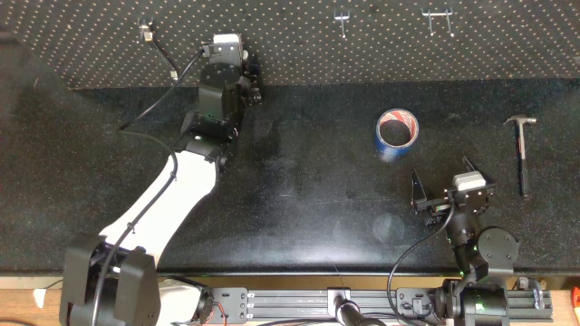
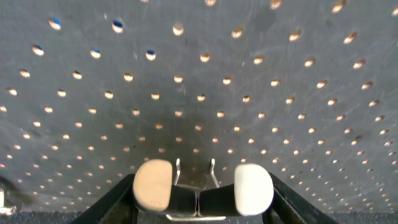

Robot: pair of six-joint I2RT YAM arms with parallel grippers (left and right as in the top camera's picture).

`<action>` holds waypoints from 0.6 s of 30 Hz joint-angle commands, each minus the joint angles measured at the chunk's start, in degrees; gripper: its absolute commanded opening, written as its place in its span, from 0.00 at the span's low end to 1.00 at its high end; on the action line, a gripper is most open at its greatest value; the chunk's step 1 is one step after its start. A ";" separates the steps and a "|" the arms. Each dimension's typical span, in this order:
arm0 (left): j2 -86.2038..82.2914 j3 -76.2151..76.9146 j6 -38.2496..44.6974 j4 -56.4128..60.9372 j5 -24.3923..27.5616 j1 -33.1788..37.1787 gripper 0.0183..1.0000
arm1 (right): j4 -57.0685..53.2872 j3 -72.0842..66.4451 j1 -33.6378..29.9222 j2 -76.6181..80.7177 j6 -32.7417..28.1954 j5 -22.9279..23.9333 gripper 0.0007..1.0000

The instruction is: Place Tools Onto Pegboard

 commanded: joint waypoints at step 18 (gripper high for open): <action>-62.29 -47.36 0.44 0.92 19.47 22.23 1.00 | 0.00 -0.24 0.13 -0.50 0.85 -0.55 0.98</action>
